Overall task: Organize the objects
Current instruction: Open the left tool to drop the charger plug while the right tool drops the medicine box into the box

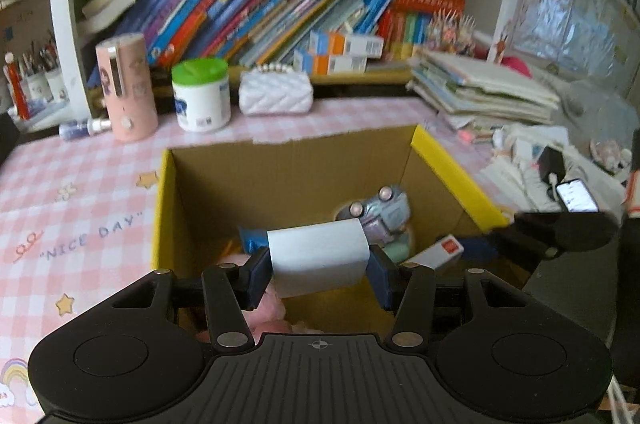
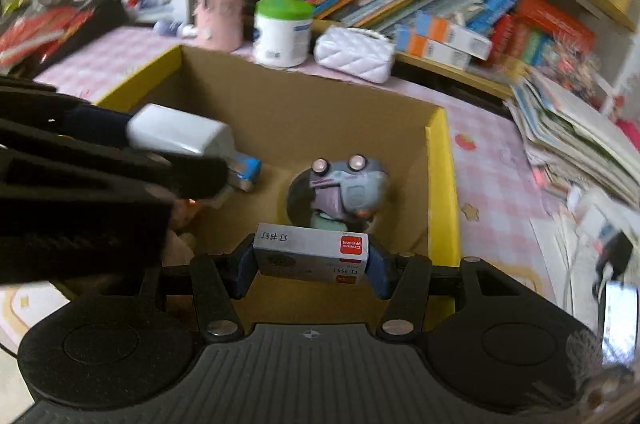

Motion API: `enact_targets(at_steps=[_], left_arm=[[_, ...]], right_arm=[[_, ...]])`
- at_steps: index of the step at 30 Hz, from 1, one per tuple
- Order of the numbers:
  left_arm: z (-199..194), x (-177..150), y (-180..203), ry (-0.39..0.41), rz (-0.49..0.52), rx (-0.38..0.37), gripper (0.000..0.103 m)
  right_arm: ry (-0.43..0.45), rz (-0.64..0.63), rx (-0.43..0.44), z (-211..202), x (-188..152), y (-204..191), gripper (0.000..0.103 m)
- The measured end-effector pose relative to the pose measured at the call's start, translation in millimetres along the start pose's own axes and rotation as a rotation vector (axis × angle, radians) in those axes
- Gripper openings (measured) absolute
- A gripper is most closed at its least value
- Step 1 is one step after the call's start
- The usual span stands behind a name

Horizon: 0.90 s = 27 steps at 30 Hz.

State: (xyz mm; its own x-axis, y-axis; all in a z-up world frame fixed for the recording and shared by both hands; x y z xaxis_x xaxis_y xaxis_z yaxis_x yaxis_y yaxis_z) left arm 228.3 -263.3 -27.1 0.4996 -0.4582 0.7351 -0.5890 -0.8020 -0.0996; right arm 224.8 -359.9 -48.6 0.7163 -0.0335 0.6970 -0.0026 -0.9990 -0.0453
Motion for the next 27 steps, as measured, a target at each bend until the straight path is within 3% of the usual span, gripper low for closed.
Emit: enact_targets(at_steps=[7,15,21,24,27], left_arm=[[18,-4,2,-0.048,-0.020,-0.007,0.050],[26,-7,1,-0.076,-0.062,-0.015,0.051],[16,-6,1,-0.050,-0.060,0.007,0.052],[5,-2,1,-0.019,-0.039,0.025,0.066],[-12,4,5,0.028,-0.008,0.021,0.069]], right_arm=[[-0.072,-0.100,0.037,11,-1,-10,0.052],[-0.135,-0.093,0.063,16,-2,-9,0.052],[-0.119,-0.082,0.074,13,-2,-9,0.054],[-0.066,-0.068,0.078,7,-1,-8,0.059],[-0.035,-0.021,0.078,-1,0,-5,0.059]])
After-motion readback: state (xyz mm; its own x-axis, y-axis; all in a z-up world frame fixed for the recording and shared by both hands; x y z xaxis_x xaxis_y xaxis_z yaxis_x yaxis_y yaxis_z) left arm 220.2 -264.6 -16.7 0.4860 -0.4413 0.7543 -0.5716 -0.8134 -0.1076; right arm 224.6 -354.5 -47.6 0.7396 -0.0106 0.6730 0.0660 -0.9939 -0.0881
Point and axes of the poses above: each gripper's, at about its wrist camera, not at the fingertips, and z roughly the way its jaws point, y to its right, x to its top, the point moved 6 cm from there along z, roughly the way its jaws point, and after that the axes turned 15 degrees about z, right-handed, at the moved point
